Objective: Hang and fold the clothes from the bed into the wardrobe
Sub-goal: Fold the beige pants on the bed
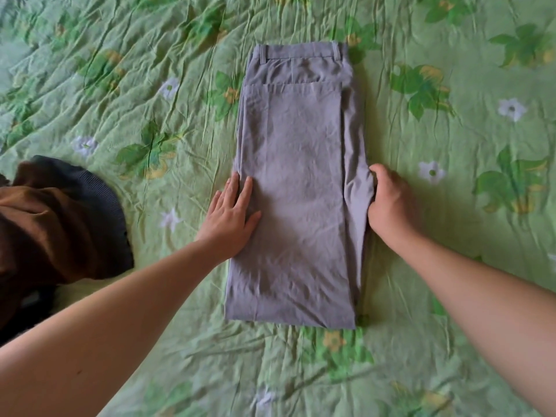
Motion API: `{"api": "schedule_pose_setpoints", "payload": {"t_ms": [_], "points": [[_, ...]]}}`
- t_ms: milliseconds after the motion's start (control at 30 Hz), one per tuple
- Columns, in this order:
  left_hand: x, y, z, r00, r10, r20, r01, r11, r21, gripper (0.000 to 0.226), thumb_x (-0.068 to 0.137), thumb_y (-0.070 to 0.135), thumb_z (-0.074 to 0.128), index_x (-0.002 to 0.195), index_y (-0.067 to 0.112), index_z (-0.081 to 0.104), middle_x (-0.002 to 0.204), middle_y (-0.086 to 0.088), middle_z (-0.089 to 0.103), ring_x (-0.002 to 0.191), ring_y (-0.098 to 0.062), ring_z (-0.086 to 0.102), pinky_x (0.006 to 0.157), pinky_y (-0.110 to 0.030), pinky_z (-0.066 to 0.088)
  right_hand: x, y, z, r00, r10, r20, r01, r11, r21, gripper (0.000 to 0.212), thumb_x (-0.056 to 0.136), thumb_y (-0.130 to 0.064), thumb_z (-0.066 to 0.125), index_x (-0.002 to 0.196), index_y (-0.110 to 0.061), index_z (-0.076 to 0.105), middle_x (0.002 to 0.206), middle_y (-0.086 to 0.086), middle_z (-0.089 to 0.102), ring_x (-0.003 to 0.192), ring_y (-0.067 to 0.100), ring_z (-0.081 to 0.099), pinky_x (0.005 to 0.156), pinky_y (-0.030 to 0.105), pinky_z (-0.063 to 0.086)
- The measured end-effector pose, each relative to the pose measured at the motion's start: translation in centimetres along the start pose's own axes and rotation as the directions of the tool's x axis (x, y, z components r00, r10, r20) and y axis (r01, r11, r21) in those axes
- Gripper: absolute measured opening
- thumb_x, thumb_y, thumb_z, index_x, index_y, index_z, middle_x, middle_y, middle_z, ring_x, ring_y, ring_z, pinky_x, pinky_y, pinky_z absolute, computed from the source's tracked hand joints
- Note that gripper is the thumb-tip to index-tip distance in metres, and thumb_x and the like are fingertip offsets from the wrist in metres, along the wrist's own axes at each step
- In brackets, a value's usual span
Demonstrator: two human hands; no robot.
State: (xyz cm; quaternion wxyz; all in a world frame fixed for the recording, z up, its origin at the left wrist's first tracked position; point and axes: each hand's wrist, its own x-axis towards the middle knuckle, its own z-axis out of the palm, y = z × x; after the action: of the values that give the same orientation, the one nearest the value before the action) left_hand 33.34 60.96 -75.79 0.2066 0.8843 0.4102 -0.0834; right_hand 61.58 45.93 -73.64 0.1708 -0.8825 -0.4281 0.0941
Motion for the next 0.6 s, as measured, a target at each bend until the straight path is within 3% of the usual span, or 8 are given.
{"api": "schedule_pose_setpoints", "payload": {"t_ms": [100, 200, 267, 333, 400, 467, 533, 600], "points": [[0.1, -0.1, -0.1, 1.0, 0.007, 0.0, -0.007, 1.0, -0.013, 0.074, 0.103, 0.054, 0.032, 0.16, 0.028, -0.007, 0.168, -0.006, -0.012, 0.155, -0.02, -0.008, 0.125, -0.035, -0.004, 0.7, 1.1, -0.4, 0.999, 0.037, 0.021, -0.035, 0.997, -0.075, 0.039, 0.085, -0.001, 0.049, 0.119, -0.014, 0.063, 0.105, 0.019, 0.068, 0.097, 0.044, 0.062, 0.076, 0.048, 0.054], [0.0, 0.0, -0.4, 1.0, 0.009, 0.019, -0.009, 1.0, -0.017, 0.075, 0.103, 0.054, 0.033, 0.16, 0.026, -0.007, 0.168, -0.006, -0.012, 0.155, -0.02, -0.008, 0.125, -0.036, -0.003, -0.2, 1.8, -0.5, 0.998, 0.046, 0.036, -0.042, 0.996, -0.084, 0.041, 0.082, 0.001, 0.049, 0.118, -0.012, 0.066, 0.102, 0.024, 0.069, 0.094, 0.046, 0.063, 0.077, 0.048, 0.053], [-0.2, 0.5, -1.0, 1.0, -0.006, 0.028, 0.008, 0.999, -0.047, 0.077, 0.103, 0.051, 0.039, 0.161, 0.024, -0.003, 0.168, -0.006, -0.008, 0.155, -0.022, -0.003, 0.126, -0.037, 0.003, -0.8, 1.6, -0.9, 0.986, 0.166, 0.01, -0.166, 0.986, -0.003, 0.04, 0.086, -0.002, 0.049, 0.121, -0.011, 0.064, 0.109, 0.024, 0.069, 0.098, 0.047, 0.063, 0.081, 0.048, 0.052], [-1.4, 1.3, -1.9, 0.998, -0.065, -0.014, 0.062, 0.988, -0.144, 0.078, 0.1, 0.043, 0.052, 0.161, 0.02, 0.01, 0.167, -0.006, 0.009, 0.153, -0.024, 0.013, 0.124, -0.038, 0.016, -1.8, 0.9, -1.8, 0.948, 0.315, -0.043, -0.307, 0.942, 0.132, 0.038, 0.091, -0.006, 0.049, 0.128, -0.013, 0.059, 0.114, 0.021, 0.068, 0.104, 0.043, 0.063, 0.085, 0.042, 0.048], [-3.5, 2.1, -2.5, 0.981, -0.166, -0.104, 0.13, 0.947, -0.293, 0.071, 0.095, 0.032, 0.063, 0.156, 0.018, 0.028, 0.152, -0.008, 0.033, 0.138, -0.025, 0.038, 0.116, -0.037, 0.034, -4.5, -0.6, -2.6, 0.959, 0.28, -0.038, -0.259, 0.925, 0.278, 0.027, 0.095, -0.013, 0.055, 0.122, -0.013, 0.06, 0.099, 0.013, 0.069, 0.093, 0.036, 0.064, 0.079, 0.037, 0.045], [-6.3, 3.0, -2.7, 0.948, -0.308, -0.077, 0.237, 0.85, -0.47, 0.061, 0.094, 0.027, 0.066, 0.148, 0.019, 0.041, 0.134, -0.005, 0.048, 0.113, -0.017, 0.056, 0.1, -0.034, 0.049, -8.2, -2.7, -2.4, 0.959, 0.228, 0.171, -0.277, 0.889, 0.366, 0.026, 0.094, -0.018, 0.065, 0.119, -0.013, 0.061, 0.085, 0.002, 0.064, 0.084, 0.03, 0.064, 0.078, 0.037, 0.047], [-8.9, 3.6, -2.6, 0.899, -0.432, 0.073, 0.379, 0.683, -0.624, 0.05, 0.093, 0.026, 0.068, 0.139, 0.021, 0.05, 0.117, -0.002, 0.061, 0.091, -0.013, 0.065, 0.078, -0.03, 0.059, -11.4, -4.2, -1.6, 0.867, 0.271, 0.418, -0.432, 0.827, 0.359, 0.042, 0.091, -0.019, 0.072, 0.129, -0.01, 0.057, 0.083, -0.003, 0.057, 0.084, 0.025, 0.061, 0.078, 0.034, 0.045], [-10.9, 3.8, -2.2, 0.853, -0.478, 0.208, 0.469, 0.53, -0.706, 0.041, 0.092, 0.027, 0.07, 0.13, 0.024, 0.055, 0.104, 0.0, 0.067, 0.082, -0.013, 0.068, 0.061, -0.026, 0.055, -13.1, -4.4, -0.8, 0.775, 0.36, 0.519, -0.585, 0.719, 0.375, 0.054, 0.088, -0.019, 0.076, 0.135, -0.006, 0.052, 0.088, -0.005, 0.057, 0.082, 0.017, 0.057, 0.074, 0.026, 0.037]]}}
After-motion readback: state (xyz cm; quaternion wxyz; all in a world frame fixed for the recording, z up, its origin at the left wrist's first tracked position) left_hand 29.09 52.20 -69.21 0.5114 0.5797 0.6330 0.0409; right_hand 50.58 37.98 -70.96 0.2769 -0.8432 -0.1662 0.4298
